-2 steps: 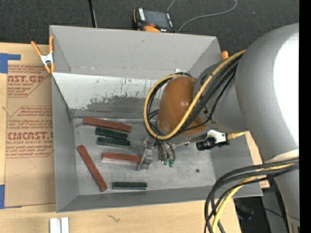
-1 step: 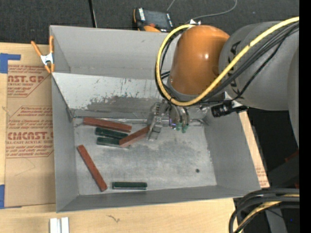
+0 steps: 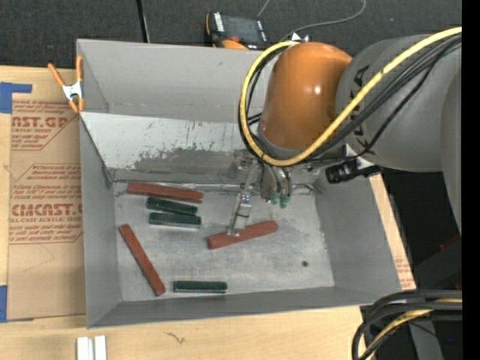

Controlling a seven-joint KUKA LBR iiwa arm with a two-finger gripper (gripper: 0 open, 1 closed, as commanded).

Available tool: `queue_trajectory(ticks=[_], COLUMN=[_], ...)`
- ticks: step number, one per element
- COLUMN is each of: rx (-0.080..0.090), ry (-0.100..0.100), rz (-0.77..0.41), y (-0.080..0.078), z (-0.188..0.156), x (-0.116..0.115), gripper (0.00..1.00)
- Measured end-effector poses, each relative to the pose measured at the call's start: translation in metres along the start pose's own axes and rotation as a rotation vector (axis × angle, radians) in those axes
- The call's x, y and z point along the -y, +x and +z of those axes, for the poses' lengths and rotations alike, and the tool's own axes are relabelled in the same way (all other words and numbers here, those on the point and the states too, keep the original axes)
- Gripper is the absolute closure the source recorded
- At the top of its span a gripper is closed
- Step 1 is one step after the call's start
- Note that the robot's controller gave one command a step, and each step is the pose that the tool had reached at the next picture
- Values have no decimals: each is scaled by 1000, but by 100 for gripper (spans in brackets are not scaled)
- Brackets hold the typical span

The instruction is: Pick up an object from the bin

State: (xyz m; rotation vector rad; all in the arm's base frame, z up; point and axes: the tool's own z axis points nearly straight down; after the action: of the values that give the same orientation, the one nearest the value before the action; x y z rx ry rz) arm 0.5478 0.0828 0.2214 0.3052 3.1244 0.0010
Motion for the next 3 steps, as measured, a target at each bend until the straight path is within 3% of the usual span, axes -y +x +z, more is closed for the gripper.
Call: queue_trajectory(ticks=[1, 2, 3], rx=[-7, -2, -1], ry=[1, -1, -1], rz=[-254, -171, -736], y=[-23, 2, 22], z=[145, 151, 151], x=[2, 35, 39], gripper=[0, 0, 0])
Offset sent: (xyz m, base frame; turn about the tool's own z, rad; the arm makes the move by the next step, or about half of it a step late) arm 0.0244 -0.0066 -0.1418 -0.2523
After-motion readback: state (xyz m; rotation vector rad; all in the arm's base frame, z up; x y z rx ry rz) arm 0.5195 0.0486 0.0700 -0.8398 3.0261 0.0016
